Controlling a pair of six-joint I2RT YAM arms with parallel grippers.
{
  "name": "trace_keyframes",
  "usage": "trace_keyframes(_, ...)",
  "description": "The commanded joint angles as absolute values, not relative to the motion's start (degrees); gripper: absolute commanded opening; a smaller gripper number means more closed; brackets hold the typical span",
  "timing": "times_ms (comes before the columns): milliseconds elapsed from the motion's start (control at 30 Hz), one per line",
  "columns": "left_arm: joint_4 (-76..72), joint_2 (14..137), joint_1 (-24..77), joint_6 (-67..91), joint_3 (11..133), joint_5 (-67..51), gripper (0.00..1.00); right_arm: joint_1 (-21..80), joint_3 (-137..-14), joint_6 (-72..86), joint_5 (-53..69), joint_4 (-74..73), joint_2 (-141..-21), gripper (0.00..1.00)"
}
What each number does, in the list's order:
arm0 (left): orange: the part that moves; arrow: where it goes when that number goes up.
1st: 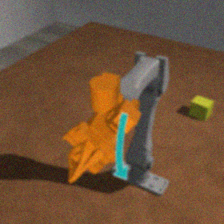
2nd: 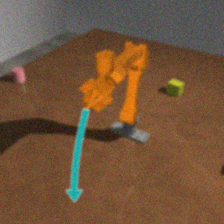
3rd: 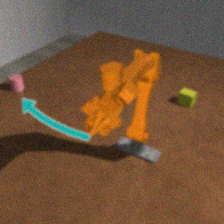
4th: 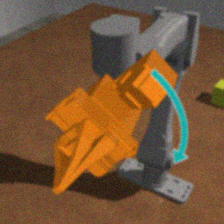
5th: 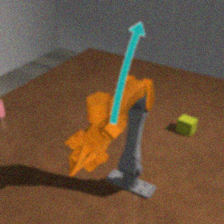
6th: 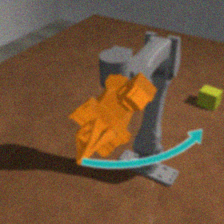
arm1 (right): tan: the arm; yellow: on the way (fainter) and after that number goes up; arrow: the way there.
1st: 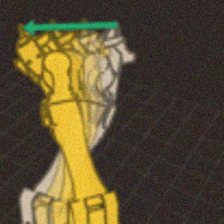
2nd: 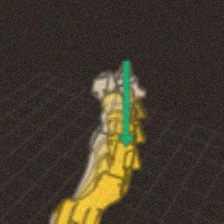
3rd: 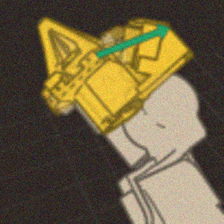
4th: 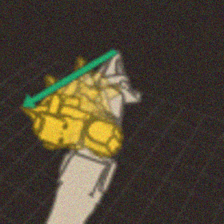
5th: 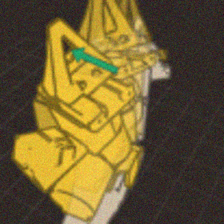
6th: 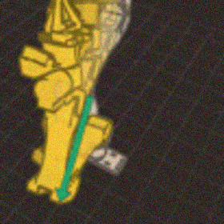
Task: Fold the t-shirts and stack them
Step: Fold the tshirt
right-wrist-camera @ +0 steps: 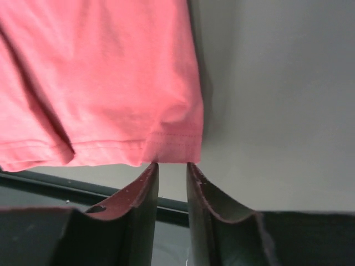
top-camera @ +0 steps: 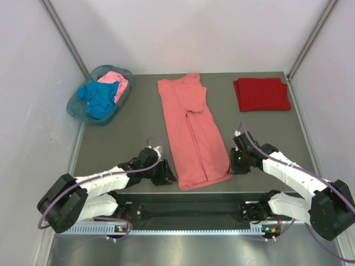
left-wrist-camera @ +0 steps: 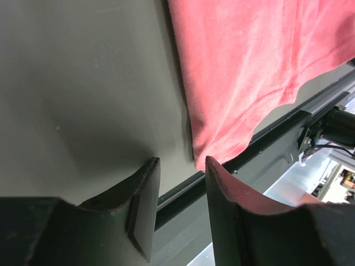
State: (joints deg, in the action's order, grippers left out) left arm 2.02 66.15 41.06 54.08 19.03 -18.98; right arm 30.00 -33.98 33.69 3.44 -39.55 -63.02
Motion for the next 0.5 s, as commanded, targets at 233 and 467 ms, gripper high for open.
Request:
trace_keyframes(233,-1.76,66.71,42.89,58.71,18.28,-20.74,0.45,26.19,-38.14,30.06,4.92,-39.73,-62.75,0.34)
trace_keyframes(467,-3.69,70.83,44.47,60.29,18.02,-20.04,0.45,24.43,-35.07,28.66,9.39,-34.63,-66.7,0.35)
